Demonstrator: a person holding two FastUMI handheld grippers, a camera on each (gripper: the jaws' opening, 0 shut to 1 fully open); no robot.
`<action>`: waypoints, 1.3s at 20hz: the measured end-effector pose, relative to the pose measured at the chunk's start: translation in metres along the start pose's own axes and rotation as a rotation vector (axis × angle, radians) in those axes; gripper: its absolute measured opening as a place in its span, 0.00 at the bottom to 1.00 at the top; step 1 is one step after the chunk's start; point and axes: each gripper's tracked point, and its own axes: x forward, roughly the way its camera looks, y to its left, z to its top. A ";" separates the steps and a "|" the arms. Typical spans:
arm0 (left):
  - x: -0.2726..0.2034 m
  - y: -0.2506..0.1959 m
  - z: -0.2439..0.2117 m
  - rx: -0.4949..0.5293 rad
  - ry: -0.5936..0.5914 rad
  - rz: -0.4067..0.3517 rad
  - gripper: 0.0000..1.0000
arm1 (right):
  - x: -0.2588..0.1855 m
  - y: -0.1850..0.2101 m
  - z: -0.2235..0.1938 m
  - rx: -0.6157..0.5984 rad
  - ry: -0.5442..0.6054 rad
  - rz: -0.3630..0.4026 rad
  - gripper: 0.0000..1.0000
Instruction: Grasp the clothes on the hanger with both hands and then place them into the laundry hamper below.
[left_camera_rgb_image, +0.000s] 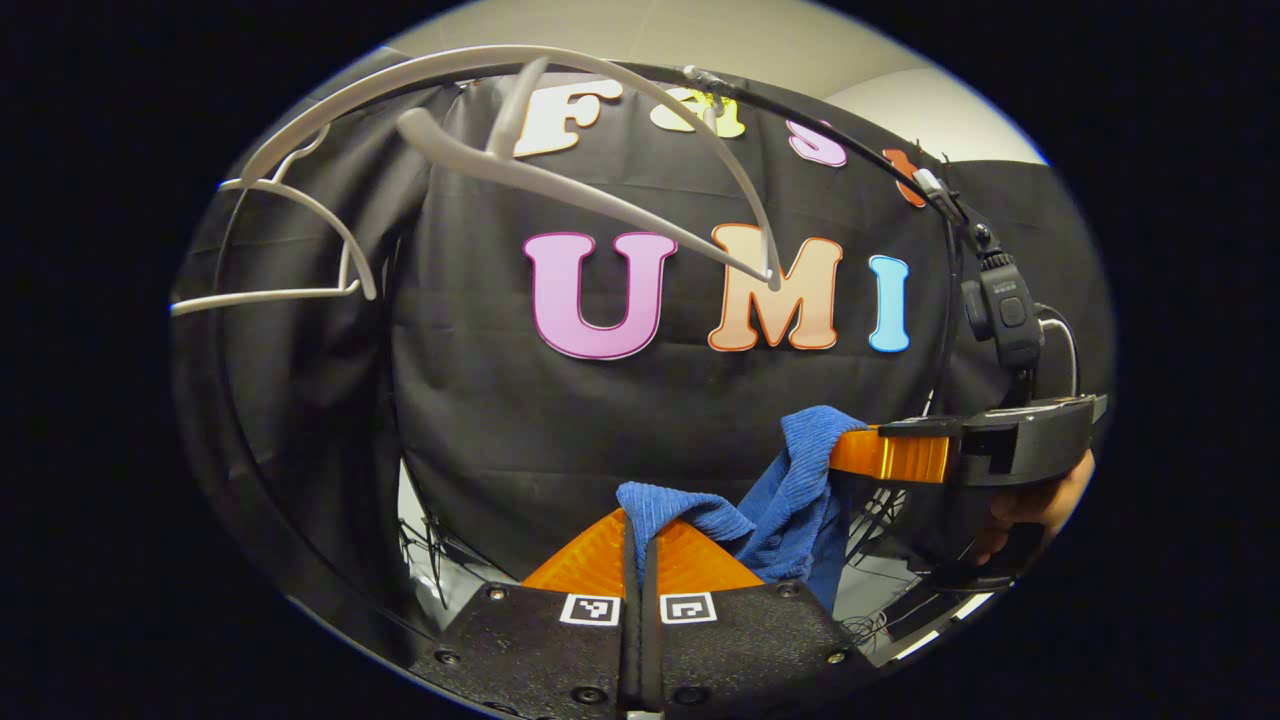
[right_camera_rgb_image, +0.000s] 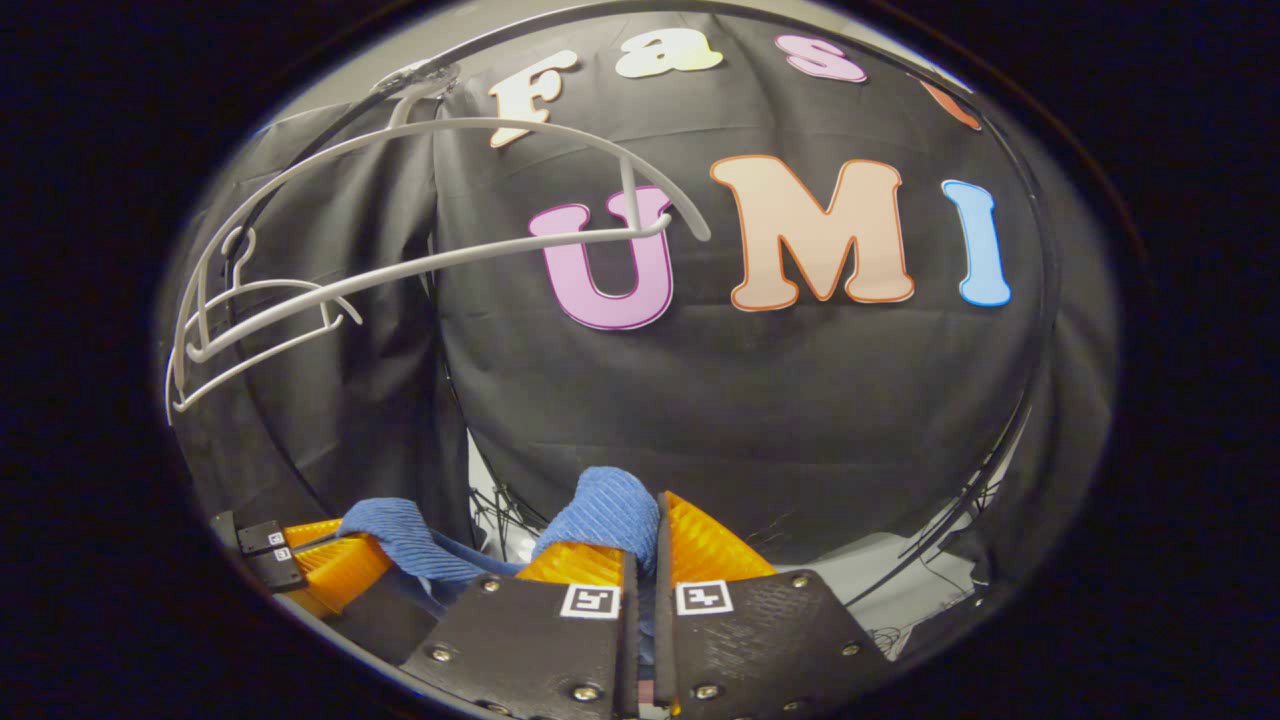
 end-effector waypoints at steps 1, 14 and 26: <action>0.003 -0.001 0.000 0.005 -0.003 -0.008 0.00 | 0.001 0.004 0.003 0.017 -0.002 0.005 0.06; 0.029 0.008 -0.024 0.048 0.005 -0.052 0.01 | 0.016 0.004 -0.056 0.016 0.094 -0.052 0.06; 0.030 0.029 -0.069 0.074 0.119 -0.042 0.15 | 0.022 -0.008 -0.114 -0.014 0.214 -0.119 0.24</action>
